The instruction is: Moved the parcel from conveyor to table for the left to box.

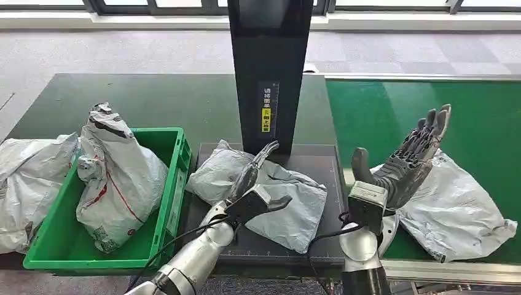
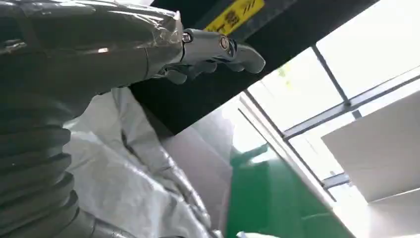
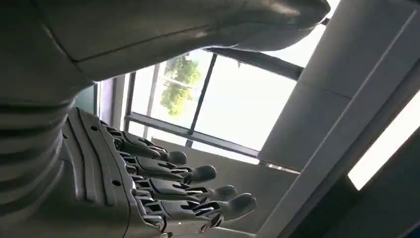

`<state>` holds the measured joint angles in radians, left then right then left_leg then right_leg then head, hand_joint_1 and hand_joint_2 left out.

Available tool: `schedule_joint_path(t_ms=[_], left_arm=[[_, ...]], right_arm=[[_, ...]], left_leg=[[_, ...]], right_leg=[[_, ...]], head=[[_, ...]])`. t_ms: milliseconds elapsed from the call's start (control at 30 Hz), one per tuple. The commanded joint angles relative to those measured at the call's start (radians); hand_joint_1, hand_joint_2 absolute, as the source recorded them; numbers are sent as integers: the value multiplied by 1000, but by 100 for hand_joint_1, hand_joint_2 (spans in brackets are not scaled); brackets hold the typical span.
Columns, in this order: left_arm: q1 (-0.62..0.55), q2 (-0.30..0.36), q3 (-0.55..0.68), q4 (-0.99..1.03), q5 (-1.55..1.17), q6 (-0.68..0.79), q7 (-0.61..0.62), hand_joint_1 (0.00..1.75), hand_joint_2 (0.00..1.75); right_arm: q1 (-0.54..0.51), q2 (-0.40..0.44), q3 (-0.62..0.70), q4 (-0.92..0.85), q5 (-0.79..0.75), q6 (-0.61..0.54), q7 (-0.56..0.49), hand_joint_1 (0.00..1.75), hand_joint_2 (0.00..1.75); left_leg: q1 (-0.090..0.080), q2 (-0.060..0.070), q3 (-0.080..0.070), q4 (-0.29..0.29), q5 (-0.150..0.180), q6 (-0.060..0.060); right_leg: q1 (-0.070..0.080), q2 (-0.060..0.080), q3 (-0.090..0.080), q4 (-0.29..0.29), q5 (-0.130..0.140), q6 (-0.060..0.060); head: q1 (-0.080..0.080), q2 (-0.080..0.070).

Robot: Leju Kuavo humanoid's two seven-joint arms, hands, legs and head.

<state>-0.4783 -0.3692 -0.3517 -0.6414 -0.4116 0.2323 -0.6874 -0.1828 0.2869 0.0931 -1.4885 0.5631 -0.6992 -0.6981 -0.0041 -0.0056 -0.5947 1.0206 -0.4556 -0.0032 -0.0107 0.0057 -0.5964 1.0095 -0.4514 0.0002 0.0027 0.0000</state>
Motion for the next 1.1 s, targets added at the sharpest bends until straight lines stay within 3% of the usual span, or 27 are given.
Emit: schedule_joint_path(t_ms=[33, 267, 500, 633, 667, 700, 733, 767, 1100], left_arm=[[-95, 20, -83, 220, -26, 32, 20, 0, 175], [-114, 25, -160, 275, -156, 57, 120, 0, 175], [-114, 25, -160, 275, -156, 57, 120, 0, 175], [-121, 32, -217, 313, -246, 29, 207, 0, 175], [-122, 34, -237, 326, -278, 20, 238, 7, 175], [-123, 37, -257, 338, -310, 16, 272, 70, 175], [-123, 38, -272, 347, -331, 6, 295, 150, 175], [-121, 39, -272, 347, -339, 0, 305, 173, 175], [-111, 50, -301, 360, -419, -37, 383, 175, 175]], right_arm=[[17, 42, -70, -43, -10, 1, 0, 0, 175], [20, 41, -72, -51, -20, 1, 0, 0, 175], [20, 41, -72, -51, -20, 1, 0, 0, 175], [16, 39, -74, -49, -29, 1, 0, 0, 175], [15, 37, -75, -47, -32, 1, 0, 0, 175], [13, 36, -76, -45, -36, 1, 0, 0, 175], [13, 34, -74, -44, -40, 1, 0, 0, 175], [13, 33, -75, -45, -40, 1, 0, 0, 175], [9, 23, -71, -28, -66, 1, 0, 0, 175]], left_leg=[[1, -1, 2, -2, 0, -1], [1, 0, 1, -2, 0, -1], [1, 1, 2, -2, 0, -1], [1, 0, 2, -2, 0, -1], [1, 1, 1, -1, 0, -1], [1, 1, 2, -2, 0, -1], [1, 1, 1, -1, 0, -1], [1, 1, 2, -2, 0, -1], [1, 3, 4, -4, 0, -1]], right_leg=[[1, -2, 2, -1, 0, -1], [1, -2, 2, -2, 0, 0], [1, -1, 2, -1, 0, -1], [1, -1, 2, -2, 0, -1], [1, 0, 2, -1, 0, -1], [1, 0, 3, -2, 0, -1], [1, 0, 2, -1, 0, 0], [1, 0, 3, -2, 0, -1], [1, 2, 5, -4, 1, 0]], head=[[0, 0], [0, 0], [0, 0], [0, 0], [0, 0], [0, 0], [0, 0], [0, 0], [0, 0]])
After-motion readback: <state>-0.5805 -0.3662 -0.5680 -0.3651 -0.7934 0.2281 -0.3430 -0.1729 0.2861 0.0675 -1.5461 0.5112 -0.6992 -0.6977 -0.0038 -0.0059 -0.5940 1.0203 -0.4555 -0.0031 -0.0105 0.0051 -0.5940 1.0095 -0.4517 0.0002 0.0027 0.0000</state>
